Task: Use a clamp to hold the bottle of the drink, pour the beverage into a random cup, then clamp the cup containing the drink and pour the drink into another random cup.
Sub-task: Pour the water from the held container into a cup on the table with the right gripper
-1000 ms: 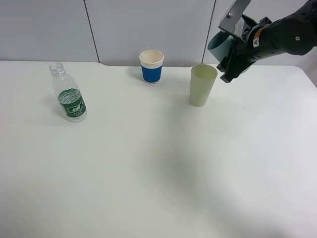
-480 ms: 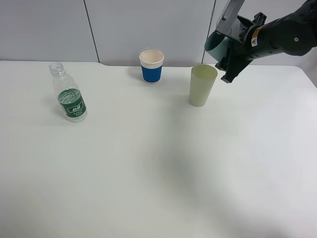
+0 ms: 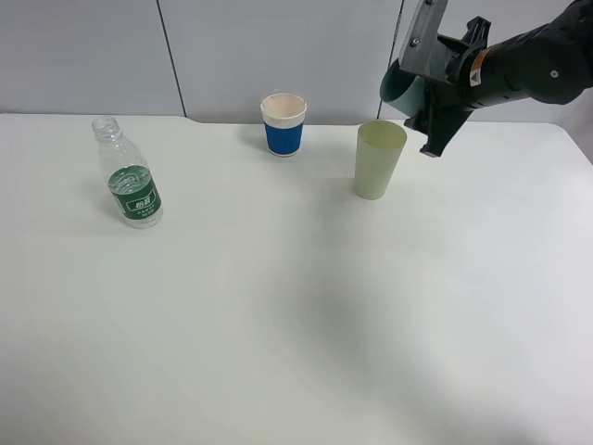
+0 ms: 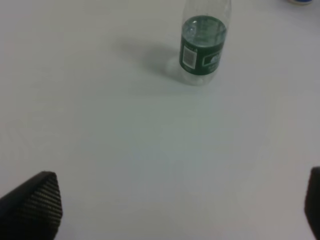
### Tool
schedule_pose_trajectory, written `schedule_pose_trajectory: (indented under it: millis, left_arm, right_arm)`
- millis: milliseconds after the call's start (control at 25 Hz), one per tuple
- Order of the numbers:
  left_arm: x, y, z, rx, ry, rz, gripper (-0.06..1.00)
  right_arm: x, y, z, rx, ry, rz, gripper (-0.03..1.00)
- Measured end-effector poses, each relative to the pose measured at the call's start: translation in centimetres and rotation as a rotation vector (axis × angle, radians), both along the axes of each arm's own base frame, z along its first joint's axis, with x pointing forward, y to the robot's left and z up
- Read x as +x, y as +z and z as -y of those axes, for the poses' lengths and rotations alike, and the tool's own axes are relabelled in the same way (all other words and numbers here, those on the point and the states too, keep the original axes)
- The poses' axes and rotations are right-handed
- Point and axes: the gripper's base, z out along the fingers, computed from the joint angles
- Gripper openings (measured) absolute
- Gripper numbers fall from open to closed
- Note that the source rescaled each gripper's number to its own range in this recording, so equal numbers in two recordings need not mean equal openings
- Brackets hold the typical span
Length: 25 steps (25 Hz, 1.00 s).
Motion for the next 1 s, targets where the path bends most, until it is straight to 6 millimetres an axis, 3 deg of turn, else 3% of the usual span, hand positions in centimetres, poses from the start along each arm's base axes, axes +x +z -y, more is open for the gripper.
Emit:
schedule_pose_trajectory:
  millis: [720,1000]
  left_arm:
    - [0.0,0.0,0.0,0.0,0.0,0.0,0.96]
    - [0.0,0.0,0.0,0.0,0.0,0.0,0.96]
  right_arm:
    - [-0.3,-0.5,0.5,-0.046,-0.03,-0.059,0.01]
    - [0.7,1.4,0.7,-0.042,-0.094,-0.05,0.01]
